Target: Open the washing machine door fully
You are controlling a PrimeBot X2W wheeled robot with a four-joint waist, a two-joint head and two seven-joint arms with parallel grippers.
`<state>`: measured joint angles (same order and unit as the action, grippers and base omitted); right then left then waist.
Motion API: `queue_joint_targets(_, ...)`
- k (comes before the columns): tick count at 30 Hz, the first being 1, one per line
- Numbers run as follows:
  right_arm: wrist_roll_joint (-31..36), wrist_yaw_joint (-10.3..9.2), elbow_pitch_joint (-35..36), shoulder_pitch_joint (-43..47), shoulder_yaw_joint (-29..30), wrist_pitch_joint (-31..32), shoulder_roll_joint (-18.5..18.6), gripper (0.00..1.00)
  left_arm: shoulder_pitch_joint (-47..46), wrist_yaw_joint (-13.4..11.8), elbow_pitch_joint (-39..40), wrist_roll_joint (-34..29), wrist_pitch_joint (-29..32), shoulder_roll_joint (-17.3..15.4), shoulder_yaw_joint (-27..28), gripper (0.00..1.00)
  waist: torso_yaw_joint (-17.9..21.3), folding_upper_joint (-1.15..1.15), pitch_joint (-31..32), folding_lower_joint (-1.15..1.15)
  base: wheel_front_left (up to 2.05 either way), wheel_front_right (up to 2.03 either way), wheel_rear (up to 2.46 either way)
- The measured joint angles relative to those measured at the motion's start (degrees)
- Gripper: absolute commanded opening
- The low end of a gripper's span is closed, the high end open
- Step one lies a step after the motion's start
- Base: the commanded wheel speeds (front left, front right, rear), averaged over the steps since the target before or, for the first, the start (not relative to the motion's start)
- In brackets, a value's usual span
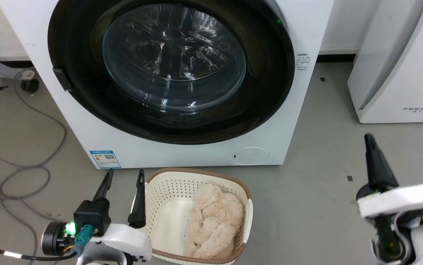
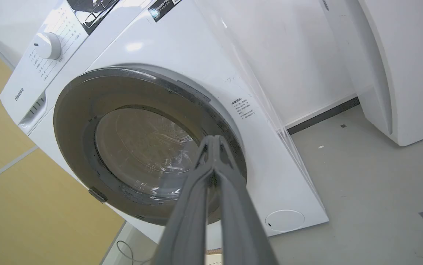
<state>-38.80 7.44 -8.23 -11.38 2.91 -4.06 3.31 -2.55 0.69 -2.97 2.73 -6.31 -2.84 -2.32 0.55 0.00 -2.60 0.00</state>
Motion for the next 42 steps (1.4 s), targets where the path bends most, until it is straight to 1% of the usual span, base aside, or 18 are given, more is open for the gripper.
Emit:
queue_joint_targets(5,-6.1,-0.01,-2.6,-5.5,1.7,0.9,0.7,0.0,-0.9,0.3,0.3,0.0,-0.7,0.0,-0.1,1.0,-0.1,0.0,-1.4,0.0,0.0,0.0,0.0)
queue_joint_targets(12,-13.5,-0.01,-8.7,-14.9,3.4,1.4,2.6,0.0,-2.8,1.0,0.9,0.1,-1.4,0.0,-0.5,1.0,-0.5,0.0,-3.9,0.0,0.0,0.0,0.0)
queue_joint_targets(18,-22.2,-0.01,-15.0,-24.8,5.0,2.7,4.2,0.0,-4.4,1.5,1.8,0.1,-2.1,-0.1,-0.7,1.0,-0.9,0.0,-6.3,0.0,0.0,0.0,0.0)
queue_joint_targets(22,-27.3,-0.01,-20.3,-32.0,4.7,4.1,5.6,0.0,-5.5,1.8,2.5,0.1,-2.6,-0.1,-0.7,1.0,-1.0,0.0,-8.2,0.01,0.0,0.0,0.0)
queue_joint_targets(26,-30.8,-0.01,-25.9,-38.9,3.0,5.6,7.0,0.0,-6.7,2.0,3.0,0.2,-3.1,-0.2,-0.8,1.0,-1.2,0.0,-10.2,0.01,0.0,0.0,0.0)
queue_joint_targets(31,-32.2,-0.01,-32.3,-47.0,-1.5,9.3,8.7,0.0,-8.1,2.5,3.5,0.4,-3.7,-0.2,-1.0,1.0,-1.5,0.0,-12.5,0.01,0.0,0.0,0.0)
queue_joint_targets(35,-32.9,-0.01,-36.7,-53.0,-5.2,12.8,9.2,0.0,-8.8,2.5,3.8,0.4,-4.2,-0.2,-1.1,1.0,-1.8,0.0,-14.2,0.01,0.0,0.0,0.0)
queue_joint_targets(42,-32.8,-0.01,-42.7,-62.1,-12.6,19.4,8.9,0.0,-10.6,3.0,4.4,0.6,-4.9,-0.2,-1.1,1.0,-2.3,0.0,-17.0,0.01,0.0,0.0,0.0)
